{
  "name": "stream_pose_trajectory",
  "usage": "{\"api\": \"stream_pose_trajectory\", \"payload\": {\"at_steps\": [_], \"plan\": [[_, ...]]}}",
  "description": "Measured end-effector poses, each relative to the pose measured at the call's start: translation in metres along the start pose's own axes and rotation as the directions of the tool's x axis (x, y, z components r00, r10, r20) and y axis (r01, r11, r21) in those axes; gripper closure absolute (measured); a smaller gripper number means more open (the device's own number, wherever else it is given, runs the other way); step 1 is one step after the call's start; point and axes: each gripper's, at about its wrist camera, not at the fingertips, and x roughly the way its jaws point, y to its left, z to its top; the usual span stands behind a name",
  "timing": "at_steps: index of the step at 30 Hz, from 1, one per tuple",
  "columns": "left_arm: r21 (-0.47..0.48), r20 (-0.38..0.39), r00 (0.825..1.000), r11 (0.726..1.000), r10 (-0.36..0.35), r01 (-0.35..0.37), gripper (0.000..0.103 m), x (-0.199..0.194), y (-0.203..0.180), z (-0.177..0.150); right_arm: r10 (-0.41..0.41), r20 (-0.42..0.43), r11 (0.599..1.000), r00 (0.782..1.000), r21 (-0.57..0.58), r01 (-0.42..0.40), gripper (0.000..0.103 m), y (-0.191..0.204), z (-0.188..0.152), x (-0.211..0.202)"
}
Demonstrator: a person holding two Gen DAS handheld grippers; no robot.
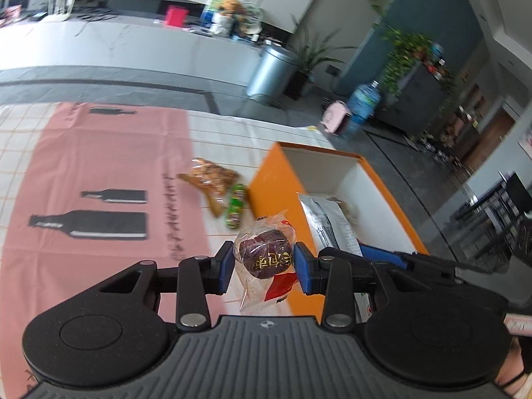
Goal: Organize snacks
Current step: 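Carry the candy packet into the box while the right gripper carries the white bar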
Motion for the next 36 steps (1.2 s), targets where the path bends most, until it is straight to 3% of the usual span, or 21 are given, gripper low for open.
{"api": "stream_pose_trajectory", "payload": {"at_steps": [5,9,12,21,29,31,36], "plan": [[0.201,-0.047,0.999,0.979,-0.026,0.035,0.06,0.021,-0.06,0.014,-0.006,-0.071,1.0,0.997,-0.025,0.004,0.058,-0.052,0.019,-0.024],[0.358,-0.135,0.991,0.932,-0.014,0.062,0.06,0.052,-0.102,0.022,-0.053,-0.139,0.994,0.989,-0.105,0.038,0.057,-0.088,0.031,-0.023],[0.466,-0.189,0.982,0.881,0.006,0.084,0.06,0.075,-0.125,0.021,-0.09,-0.185,0.986,0.979,-0.158,0.06,0.057,-0.111,0.035,-0.015],[0.647,-0.351,0.927,0.749,0.132,0.138,0.06,0.142,-0.151,-0.003,-0.14,-0.276,0.967,0.951,-0.244,0.072,0.057,-0.146,0.028,0.012],[0.747,-0.418,0.873,0.641,0.249,0.175,0.06,0.183,-0.153,-0.013,-0.139,-0.355,0.952,0.924,-0.305,0.026,0.057,-0.148,0.034,0.041],[0.754,-0.422,0.869,0.633,0.258,0.178,0.06,0.189,-0.153,-0.014,-0.141,-0.372,0.951,0.917,-0.307,0.022,0.057,-0.148,0.035,0.048],[0.735,-0.414,0.871,0.661,0.265,0.149,0.06,0.199,-0.147,-0.02,-0.125,-0.399,0.961,0.908,-0.276,0.011,0.057,-0.15,0.033,0.06]]}}
